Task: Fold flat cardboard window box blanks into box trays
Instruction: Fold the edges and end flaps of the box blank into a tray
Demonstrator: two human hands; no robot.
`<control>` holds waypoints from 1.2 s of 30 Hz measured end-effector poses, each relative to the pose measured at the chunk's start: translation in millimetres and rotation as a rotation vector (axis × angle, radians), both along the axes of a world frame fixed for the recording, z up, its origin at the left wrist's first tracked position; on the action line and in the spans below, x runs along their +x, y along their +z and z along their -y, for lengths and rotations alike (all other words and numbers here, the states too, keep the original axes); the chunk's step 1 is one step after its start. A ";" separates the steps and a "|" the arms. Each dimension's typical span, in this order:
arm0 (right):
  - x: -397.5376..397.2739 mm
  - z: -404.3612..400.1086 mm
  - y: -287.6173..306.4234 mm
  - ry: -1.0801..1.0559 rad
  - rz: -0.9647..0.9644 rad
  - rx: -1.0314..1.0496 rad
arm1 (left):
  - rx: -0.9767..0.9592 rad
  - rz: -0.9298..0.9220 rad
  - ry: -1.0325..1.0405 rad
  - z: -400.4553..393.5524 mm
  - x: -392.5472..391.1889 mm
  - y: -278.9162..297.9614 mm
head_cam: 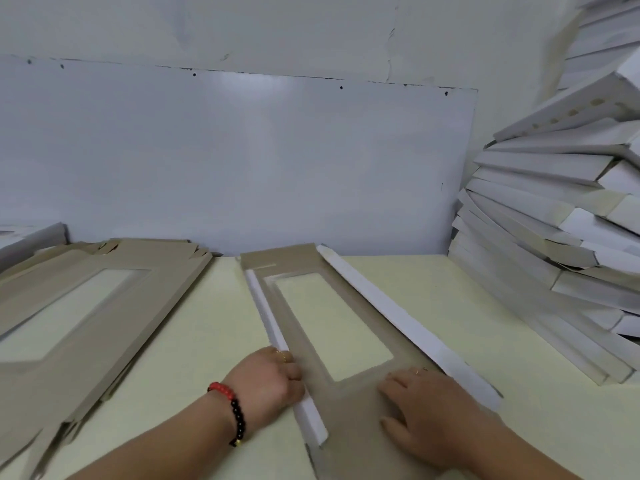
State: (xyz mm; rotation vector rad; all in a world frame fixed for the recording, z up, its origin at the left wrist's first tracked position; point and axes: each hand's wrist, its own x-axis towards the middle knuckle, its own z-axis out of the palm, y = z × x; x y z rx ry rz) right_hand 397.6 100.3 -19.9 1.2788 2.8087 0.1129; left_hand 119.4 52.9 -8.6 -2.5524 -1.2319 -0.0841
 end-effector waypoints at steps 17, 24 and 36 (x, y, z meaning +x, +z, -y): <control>24.3 9.6 15.6 0.093 -0.034 -0.383 | -0.620 0.228 0.246 15.1 15.9 5.8; 37.8 14.3 9.7 0.197 0.116 -0.387 | -0.505 -0.153 0.450 35.6 45.3 -9.7; 37.0 10.3 19.8 0.096 -0.068 -0.340 | -0.398 -0.240 0.462 34.0 50.6 8.7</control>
